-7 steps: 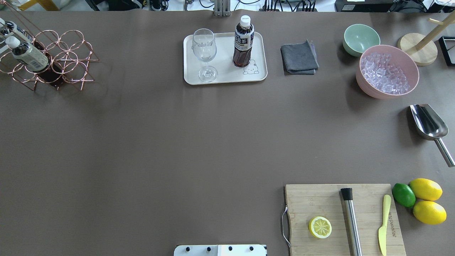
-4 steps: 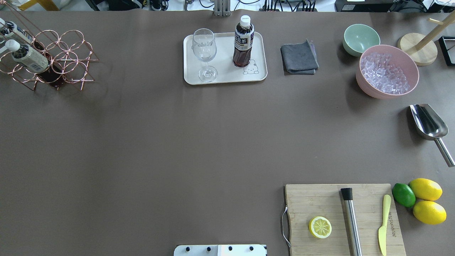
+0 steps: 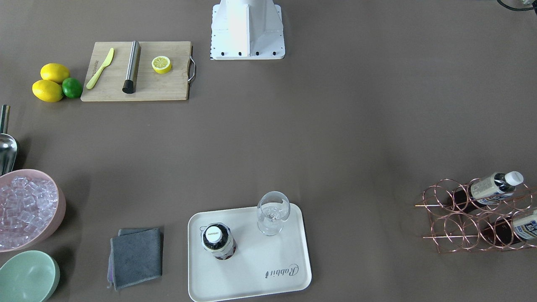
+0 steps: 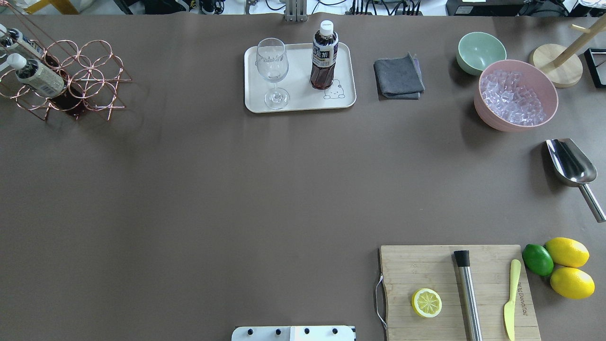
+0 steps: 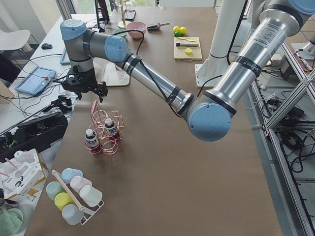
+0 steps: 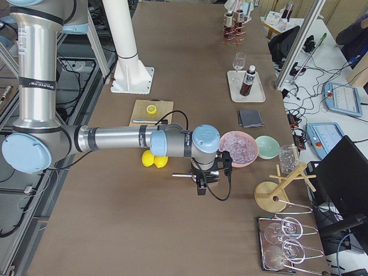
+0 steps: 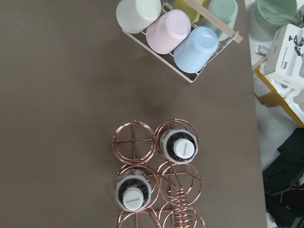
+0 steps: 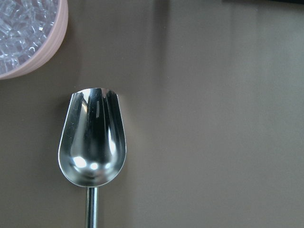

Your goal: Take tea from basket to plate

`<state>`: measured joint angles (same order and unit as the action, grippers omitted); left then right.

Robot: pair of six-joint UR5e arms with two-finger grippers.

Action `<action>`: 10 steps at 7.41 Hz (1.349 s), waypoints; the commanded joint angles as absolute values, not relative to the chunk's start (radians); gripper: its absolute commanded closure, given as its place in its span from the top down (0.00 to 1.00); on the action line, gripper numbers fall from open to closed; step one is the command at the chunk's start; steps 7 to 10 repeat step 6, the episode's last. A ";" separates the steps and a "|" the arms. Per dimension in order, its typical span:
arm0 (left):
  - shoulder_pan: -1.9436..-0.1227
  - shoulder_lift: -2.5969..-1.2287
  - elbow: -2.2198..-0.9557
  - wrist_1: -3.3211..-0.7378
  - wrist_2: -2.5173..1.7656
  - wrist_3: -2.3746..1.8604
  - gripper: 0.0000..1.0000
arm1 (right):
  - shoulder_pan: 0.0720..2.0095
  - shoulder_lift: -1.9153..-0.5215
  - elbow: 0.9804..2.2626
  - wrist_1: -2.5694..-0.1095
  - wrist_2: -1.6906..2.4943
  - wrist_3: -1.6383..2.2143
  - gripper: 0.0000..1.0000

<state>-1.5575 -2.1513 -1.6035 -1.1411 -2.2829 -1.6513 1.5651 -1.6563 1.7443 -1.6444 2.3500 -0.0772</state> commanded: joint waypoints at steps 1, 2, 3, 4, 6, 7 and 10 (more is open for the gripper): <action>-1.572 -2.054 -1.713 -1.059 -2.302 -1.377 0.98 | 1.569 -1.657 1.749 -1.644 2.350 -0.077 0.99; -1.575 -2.021 -1.738 -1.052 -2.303 -1.294 0.98 | 1.572 -1.658 1.749 -1.644 2.349 -0.077 1.00; -1.577 -1.991 -1.747 -1.052 -2.303 -1.223 0.98 | 1.575 -1.660 1.746 -1.644 2.341 -0.078 1.00; -1.589 -1.955 -1.767 -1.052 -2.301 -1.113 0.98 | 1.575 -1.661 1.746 -1.644 2.327 -0.078 0.99; -1.591 -1.881 -1.790 -1.063 -2.296 -0.874 0.98 | 1.577 -1.661 1.743 -1.644 2.326 -0.084 1.00; -1.591 -1.881 -1.790 -1.063 -2.296 -0.874 0.98 | 1.577 -1.661 1.743 -1.644 2.326 -0.084 1.00; -1.591 -1.881 -1.790 -1.063 -2.296 -0.874 0.98 | 1.577 -1.661 1.743 -1.644 2.326 -0.084 1.00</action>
